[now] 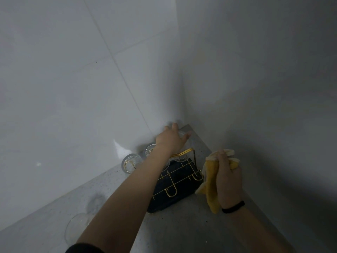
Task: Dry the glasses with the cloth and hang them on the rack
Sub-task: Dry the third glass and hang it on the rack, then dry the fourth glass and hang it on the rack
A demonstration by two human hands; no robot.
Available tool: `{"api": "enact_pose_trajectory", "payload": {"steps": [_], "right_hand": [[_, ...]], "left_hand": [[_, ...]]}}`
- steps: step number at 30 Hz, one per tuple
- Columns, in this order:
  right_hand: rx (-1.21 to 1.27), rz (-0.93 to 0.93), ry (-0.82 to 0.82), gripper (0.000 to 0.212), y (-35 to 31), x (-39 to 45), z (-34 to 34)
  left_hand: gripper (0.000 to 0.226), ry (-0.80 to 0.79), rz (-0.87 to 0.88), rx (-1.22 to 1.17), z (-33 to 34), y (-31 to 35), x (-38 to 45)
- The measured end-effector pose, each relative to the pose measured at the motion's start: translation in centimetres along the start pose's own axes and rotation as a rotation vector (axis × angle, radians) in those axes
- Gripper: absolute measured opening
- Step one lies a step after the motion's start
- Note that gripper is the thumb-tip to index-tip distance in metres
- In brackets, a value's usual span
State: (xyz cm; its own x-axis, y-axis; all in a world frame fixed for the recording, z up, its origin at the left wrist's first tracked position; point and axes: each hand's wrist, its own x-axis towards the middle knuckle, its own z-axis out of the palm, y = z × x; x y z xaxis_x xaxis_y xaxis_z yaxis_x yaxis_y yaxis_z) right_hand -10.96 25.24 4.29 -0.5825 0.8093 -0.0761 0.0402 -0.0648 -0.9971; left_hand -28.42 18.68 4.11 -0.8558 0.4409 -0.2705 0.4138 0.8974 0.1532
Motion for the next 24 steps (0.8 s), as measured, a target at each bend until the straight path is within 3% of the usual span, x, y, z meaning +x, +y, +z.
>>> {"api": "enact_pose_trajectory", "payload": {"steps": [4, 11, 16, 24], "right_hand": [[0.015, 0.014, -0.025, 0.047, -1.0, -1.1, 0.0], [0.002, 0.005, -0.134, 0.049, -2.5, -5.0, 0.7], [0.003, -0.005, -0.266, 0.052, -2.5, -9.9, 1.6], [-0.084, 0.086, -0.288, 0.039, -0.7, -19.1, 2.6]], "left_hand": [[0.059, 0.118, 0.029, -0.018, -1.8, -0.2, -1.6], [0.044, 0.369, 0.007, -0.301, -3.8, -3.3, -10.5], [0.034, 0.413, 0.005, -0.396, -1.5, -8.2, -19.0], [0.034, 0.308, -0.086, -0.446, 4.3, -16.7, -30.1]]}}
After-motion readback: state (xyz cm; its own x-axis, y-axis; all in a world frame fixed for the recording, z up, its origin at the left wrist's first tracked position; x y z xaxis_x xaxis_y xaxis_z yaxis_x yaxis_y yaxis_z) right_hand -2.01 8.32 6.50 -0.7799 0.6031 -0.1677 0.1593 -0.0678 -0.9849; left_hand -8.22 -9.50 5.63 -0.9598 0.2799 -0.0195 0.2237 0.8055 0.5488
